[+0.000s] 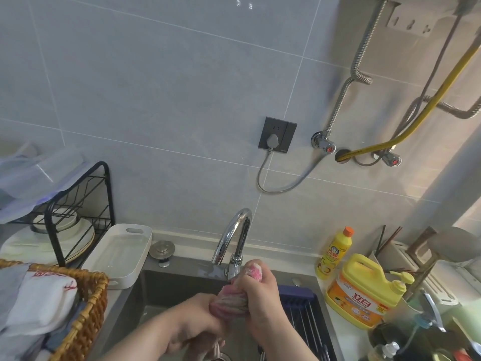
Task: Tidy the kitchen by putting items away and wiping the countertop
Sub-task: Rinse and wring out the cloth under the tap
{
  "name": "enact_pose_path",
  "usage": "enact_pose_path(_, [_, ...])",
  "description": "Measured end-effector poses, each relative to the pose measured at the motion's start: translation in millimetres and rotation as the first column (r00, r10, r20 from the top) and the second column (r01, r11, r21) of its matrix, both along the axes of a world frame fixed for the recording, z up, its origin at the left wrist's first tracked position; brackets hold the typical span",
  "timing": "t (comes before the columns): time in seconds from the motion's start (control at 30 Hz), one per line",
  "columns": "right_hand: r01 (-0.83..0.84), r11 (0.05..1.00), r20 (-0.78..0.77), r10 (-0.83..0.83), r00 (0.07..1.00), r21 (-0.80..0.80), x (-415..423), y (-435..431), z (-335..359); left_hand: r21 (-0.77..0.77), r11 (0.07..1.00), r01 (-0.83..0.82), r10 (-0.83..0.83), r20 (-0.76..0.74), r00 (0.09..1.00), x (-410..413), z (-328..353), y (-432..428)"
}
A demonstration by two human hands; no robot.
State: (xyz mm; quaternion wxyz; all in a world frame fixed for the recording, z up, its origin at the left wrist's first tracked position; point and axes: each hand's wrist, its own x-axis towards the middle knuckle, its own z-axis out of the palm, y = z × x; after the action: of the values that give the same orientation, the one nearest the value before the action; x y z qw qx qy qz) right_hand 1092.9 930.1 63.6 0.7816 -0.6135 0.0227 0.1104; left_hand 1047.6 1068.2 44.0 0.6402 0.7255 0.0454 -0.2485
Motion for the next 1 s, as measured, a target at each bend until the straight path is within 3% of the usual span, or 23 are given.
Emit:
enact_pose_path(0.1, [-0.014,1.000,0.010,0.015,1.000,-0.028,1,2,-8,-0.331,0.939,0.095,-0.160,-0.177,0.971,-6,-6,8])
enact_pose_path(0.17, [-0.028,0.998,0.042,0.031,0.999,-0.061,2,2,-12,-0.609,0.792,0.042,-0.214,-0.212,0.954,-10,-13,7])
enact_pose_path(0.2, [-0.045,0.995,0.069,0.051,0.996,-0.085,1,1,-12,-0.699,0.715,-0.012,-0.204,-0.226,0.953,-11,-17,4])
enact_pose_path(0.23, [-0.074,0.990,0.100,0.086,0.991,-0.119,1,-3,-13,-0.713,0.699,-0.048,-0.177,-0.238,0.955,-11,-20,0])
enact_pose_path(0.27, [-0.106,0.979,0.125,0.129,0.984,-0.174,1,-7,-12,-0.677,0.733,-0.064,-0.148,-0.251,0.957,-9,-22,-2])
enact_pose_path(0.37, [-0.261,0.916,0.094,0.302,0.949,-0.303,5,-26,-4,-0.287,0.948,-0.136,0.098,-0.142,0.985,-4,-23,-9])
enact_pose_path(0.43, [-0.333,0.940,-0.051,0.330,0.942,-0.070,9,-46,-1,-0.029,0.969,-0.247,0.248,0.052,0.967,0,-24,-5])
enact_pose_path(0.5, [-0.247,0.953,-0.266,0.288,0.920,0.178,13,-61,-5,0.249,0.918,-0.310,0.228,0.309,0.923,2,-24,3])
enact_pose_path(0.6, [-0.246,0.940,-0.529,0.338,0.778,0.239,16,-71,-17,0.514,0.772,-0.373,0.012,0.576,0.818,2,-31,15])
enact_pose_path(0.67, [-0.294,0.912,-0.586,0.408,0.700,0.285,13,-63,-18,0.625,0.673,-0.395,-0.160,0.645,0.747,4,-43,20])
enact_pose_path(0.73, [-0.257,0.931,-0.621,0.365,0.693,0.261,11,-48,-14,0.691,0.592,-0.414,-0.307,0.669,0.677,4,-50,20])
enact_pose_path(0.8, [-0.206,0.969,-0.652,0.247,0.717,0.139,7,-30,-10,0.745,0.505,-0.435,-0.415,0.652,0.634,3,-53,16])
enact_pose_path(0.87, [-0.142,0.988,-0.545,0.085,0.834,-0.064,3,-13,-19,0.722,0.534,-0.439,-0.310,0.650,0.694,3,-48,11])
enact_pose_path(0.93, [0.025,0.950,-0.268,-0.113,0.957,-0.311,1,-1,-25,0.612,0.719,-0.328,-0.030,0.499,0.866,3,-32,6])
enact_pose_path(1.0, [0.134,0.890,-0.008,-0.153,0.988,-0.435,-1,3,-22,0.292,0.935,-0.203,0.121,0.276,0.954,8,-28,6])
